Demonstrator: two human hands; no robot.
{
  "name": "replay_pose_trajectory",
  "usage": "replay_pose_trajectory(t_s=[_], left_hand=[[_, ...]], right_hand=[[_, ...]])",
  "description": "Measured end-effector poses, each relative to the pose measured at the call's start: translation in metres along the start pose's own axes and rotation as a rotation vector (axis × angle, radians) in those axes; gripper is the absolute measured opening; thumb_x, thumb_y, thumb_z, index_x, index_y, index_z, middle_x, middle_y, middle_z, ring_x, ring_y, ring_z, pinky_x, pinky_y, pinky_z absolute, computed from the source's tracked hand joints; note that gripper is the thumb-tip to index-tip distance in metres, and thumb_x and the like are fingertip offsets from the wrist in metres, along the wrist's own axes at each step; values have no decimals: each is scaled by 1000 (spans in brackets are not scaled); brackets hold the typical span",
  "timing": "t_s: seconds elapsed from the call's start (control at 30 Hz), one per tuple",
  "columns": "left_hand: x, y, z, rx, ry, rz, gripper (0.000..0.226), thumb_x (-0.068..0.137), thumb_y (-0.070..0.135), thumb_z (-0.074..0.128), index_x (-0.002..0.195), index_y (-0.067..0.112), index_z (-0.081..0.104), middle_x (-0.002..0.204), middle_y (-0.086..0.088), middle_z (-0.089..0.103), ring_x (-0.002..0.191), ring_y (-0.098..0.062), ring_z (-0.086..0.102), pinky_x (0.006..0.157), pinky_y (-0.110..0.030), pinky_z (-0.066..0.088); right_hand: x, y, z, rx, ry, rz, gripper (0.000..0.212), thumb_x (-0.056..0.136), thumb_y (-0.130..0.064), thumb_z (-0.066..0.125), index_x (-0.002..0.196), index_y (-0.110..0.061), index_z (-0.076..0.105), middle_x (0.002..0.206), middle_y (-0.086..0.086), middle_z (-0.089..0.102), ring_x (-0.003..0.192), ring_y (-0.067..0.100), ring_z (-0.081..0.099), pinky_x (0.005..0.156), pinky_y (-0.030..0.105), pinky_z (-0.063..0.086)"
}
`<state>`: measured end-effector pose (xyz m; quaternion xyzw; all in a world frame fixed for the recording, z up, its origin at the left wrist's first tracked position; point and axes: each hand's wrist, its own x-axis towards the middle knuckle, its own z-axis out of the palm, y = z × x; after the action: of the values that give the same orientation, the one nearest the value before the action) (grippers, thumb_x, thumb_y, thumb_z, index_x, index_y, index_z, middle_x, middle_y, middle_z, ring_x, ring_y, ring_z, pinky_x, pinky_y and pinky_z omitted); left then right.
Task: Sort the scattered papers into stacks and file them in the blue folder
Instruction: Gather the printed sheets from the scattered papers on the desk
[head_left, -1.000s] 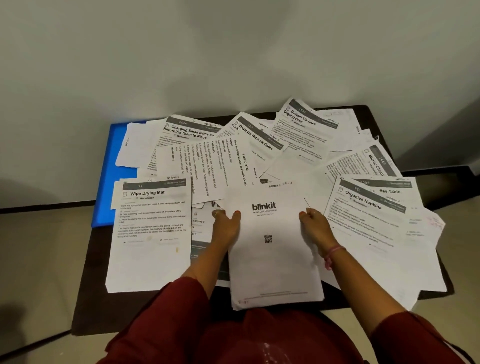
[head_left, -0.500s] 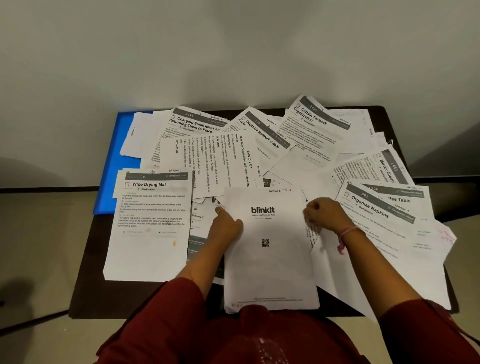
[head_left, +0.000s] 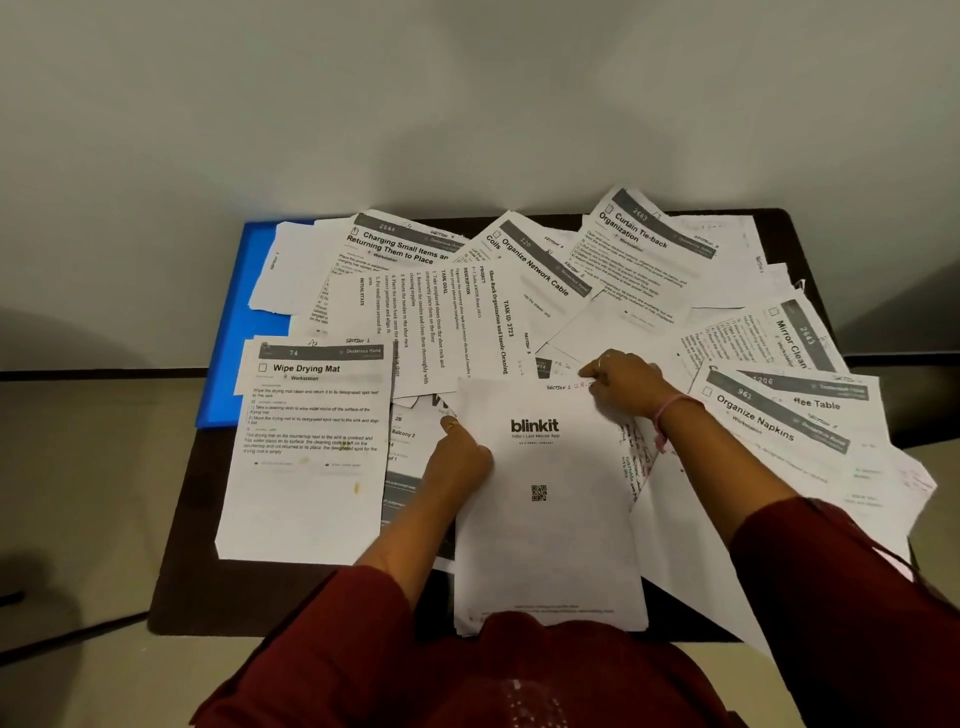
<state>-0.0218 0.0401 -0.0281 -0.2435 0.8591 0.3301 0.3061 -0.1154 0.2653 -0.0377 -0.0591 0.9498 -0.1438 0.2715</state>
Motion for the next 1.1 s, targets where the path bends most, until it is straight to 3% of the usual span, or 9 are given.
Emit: replay_pose_trajectory(t_s=[0.1, 0.23, 0.3, 0.43, 0.53, 0.63, 0.87, 1.0, 1.1], left_hand=[[-2, 2, -3, 73, -23, 4, 50, 95, 12, 40, 141, -5, 26, 127, -23, 53, 115, -37, 54, 90, -38, 44], [-3, 1, -3, 162, -16, 6, 53, 92, 14, 44, 139, -3, 26, 131, -22, 48, 119, -38, 50, 95, -40, 42], [-4, 3, -4, 266, 72, 54, 49, 89, 10, 44, 134, -6, 31, 131, -23, 41, 120, -40, 44, 98, -43, 40], [-1, 18, -13, 396, 328, 374, 40, 87, 6, 45, 126, -3, 43, 122, -20, 42, 104, -35, 49, 83, -37, 45], [9, 32, -16, 357, 387, 593, 38, 87, 5, 49, 124, -1, 52, 115, -18, 50, 96, -32, 54, 77, -38, 50], [16, 40, -18, 328, 381, 727, 32, 86, 2, 52, 118, 1, 58, 112, -18, 57, 95, -35, 58, 76, -40, 49], [20, 40, -13, 359, 270, 759, 42, 92, 5, 44, 133, 7, 49, 129, -10, 52, 114, -27, 51, 93, -33, 40], [23, 34, -6, 527, 210, 801, 53, 92, 8, 44, 144, 10, 36, 143, -8, 44, 131, -25, 39, 113, -40, 24], [21, 28, -6, 641, 130, 806, 55, 93, 14, 44, 147, 15, 32, 145, -6, 41, 137, -23, 33, 117, -49, 9]], right_hand=[[0, 1, 3, 10, 14, 2, 35, 93, -17, 50, 125, -26, 60, 126, 1, 54, 119, 24, 49, 99, 41, 35], [-1, 4, 7, 102, 84, -39, 34, 89, -10, 57, 120, -20, 64, 117, 6, 57, 111, 25, 54, 95, 38, 43], [-3, 6, 7, 126, 112, -66, 33, 88, -7, 59, 119, -15, 65, 113, 9, 57, 107, 26, 54, 93, 32, 42], [-6, 4, 4, 105, 169, -79, 28, 88, -8, 60, 115, -14, 68, 109, 9, 58, 103, 26, 56, 84, 28, 42], [-10, 2, 3, 71, 215, -80, 25, 92, -11, 55, 112, -15, 69, 108, 7, 63, 100, 24, 59, 77, 26, 42], [-15, 0, 2, 17, 239, -86, 24, 93, -17, 56, 113, -18, 69, 109, 4, 66, 100, 23, 60, 81, 32, 46], [-32, 2, 12, -24, 361, -154, 20, 90, -18, 57, 100, -21, 74, 117, 1, 66, 110, 23, 54, 86, 35, 46], [-46, 5, 20, 117, 162, -206, 12, 87, -23, 61, 97, -25, 66, 119, -1, 61, 114, 20, 50, 96, 38, 42], [-57, 6, 17, 210, 56, -265, 13, 86, -19, 63, 97, -25, 64, 114, -4, 62, 109, 14, 53, 92, 21, 38]])
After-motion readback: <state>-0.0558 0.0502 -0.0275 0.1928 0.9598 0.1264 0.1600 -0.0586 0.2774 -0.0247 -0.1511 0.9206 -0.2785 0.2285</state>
